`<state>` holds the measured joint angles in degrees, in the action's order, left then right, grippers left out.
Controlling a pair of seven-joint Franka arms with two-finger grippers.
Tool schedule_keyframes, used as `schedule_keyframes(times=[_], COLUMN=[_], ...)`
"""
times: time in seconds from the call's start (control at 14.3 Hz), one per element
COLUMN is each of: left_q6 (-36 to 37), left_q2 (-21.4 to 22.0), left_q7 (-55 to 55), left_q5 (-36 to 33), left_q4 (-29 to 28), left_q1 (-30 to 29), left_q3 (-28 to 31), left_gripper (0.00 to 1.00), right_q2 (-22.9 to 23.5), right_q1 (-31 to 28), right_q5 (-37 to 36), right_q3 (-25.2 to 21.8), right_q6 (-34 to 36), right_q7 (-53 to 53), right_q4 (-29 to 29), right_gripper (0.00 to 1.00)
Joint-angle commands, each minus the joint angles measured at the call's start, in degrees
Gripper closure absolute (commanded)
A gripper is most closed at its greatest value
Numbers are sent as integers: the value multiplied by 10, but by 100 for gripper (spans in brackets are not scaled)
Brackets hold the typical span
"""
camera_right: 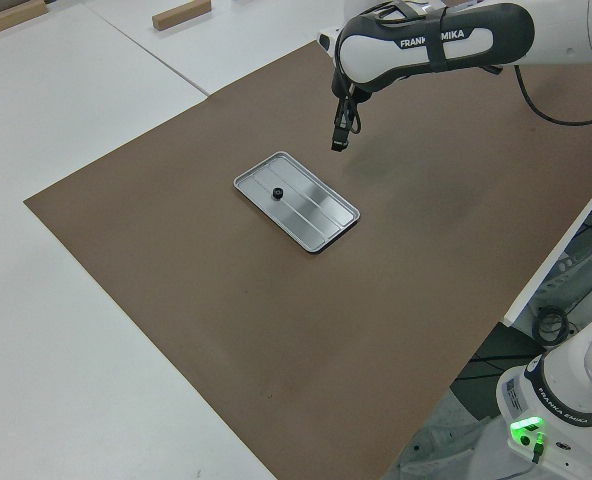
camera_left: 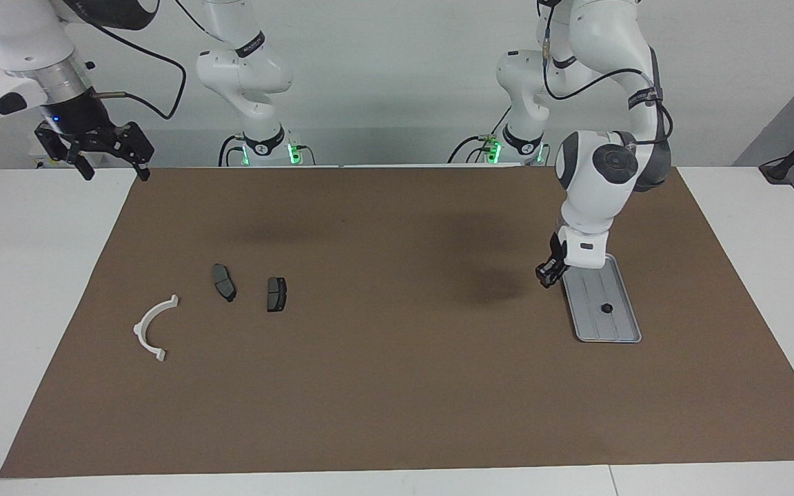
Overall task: Place bearing gear from tray to pile
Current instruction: 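Carry the bearing to the table center with the left gripper and release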
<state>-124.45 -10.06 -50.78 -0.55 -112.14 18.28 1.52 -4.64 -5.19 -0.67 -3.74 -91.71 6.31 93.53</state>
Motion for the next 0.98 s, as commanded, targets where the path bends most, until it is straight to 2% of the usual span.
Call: schedule_keyframes(times=[0.0,0.21,0.28,0.42,0.91], left_q6=[-2,8,27,61,-1], left_q2=[-17,-45,-68,-149,-152], left_q7=[-100,-157,-160,-192,-234], left_q5=[7,8,15,26,25], left_q4=[31,80,111,198,145], left_q1=[60,104,115,146,178], left_q3=[8,9,8,13,13], left_gripper=[100,100,100,100,100], right_q2=[-1,9,16,29,76], right_q1=[-6,-5,-4,-4,-3], right_q5=[6,4,4,4,2], right_q3=[4,4,5,7,11], right_q6=[-27,-29,-28,-28,-29], right_q7=[17,16,16,16,15], right_q4=[10,5,0,-11,-66], right_gripper=[0,0,0,0,0])
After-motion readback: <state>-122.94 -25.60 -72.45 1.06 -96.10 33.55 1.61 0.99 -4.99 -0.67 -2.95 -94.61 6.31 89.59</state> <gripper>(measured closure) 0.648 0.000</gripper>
